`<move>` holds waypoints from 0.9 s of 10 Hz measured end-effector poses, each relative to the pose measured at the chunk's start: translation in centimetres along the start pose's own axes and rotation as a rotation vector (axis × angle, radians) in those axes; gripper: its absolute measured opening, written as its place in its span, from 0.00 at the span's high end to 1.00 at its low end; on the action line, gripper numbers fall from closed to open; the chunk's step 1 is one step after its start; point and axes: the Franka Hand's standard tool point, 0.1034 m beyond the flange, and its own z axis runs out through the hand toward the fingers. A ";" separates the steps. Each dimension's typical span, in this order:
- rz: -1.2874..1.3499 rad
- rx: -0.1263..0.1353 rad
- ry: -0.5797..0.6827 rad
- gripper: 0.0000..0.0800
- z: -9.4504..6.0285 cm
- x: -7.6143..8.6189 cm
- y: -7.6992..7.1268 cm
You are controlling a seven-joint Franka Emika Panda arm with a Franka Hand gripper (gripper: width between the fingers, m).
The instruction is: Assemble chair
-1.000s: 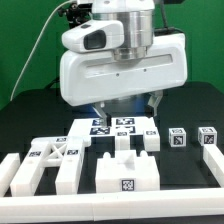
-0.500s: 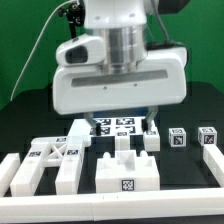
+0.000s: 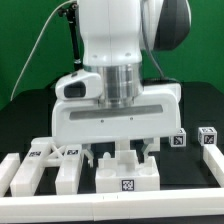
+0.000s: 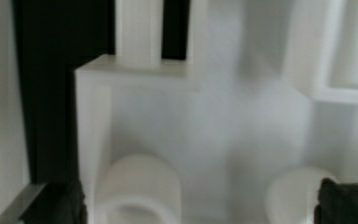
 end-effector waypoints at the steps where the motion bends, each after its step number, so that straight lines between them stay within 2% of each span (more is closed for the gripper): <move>1: -0.012 0.000 -0.002 0.19 0.1 -0.1 0.3; 7: -0.030 -0.002 -0.012 0.19 1.2 -0.7 0.5; 8: -0.030 -0.002 -0.012 0.22 1.2 -0.7 0.5; 9: -0.030 -0.002 -0.012 0.38 1.2 -0.7 0.5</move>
Offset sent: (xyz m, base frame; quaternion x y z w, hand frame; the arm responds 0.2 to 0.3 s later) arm -0.0053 -0.0032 -0.0028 0.0014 -0.0016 0.0039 1.0000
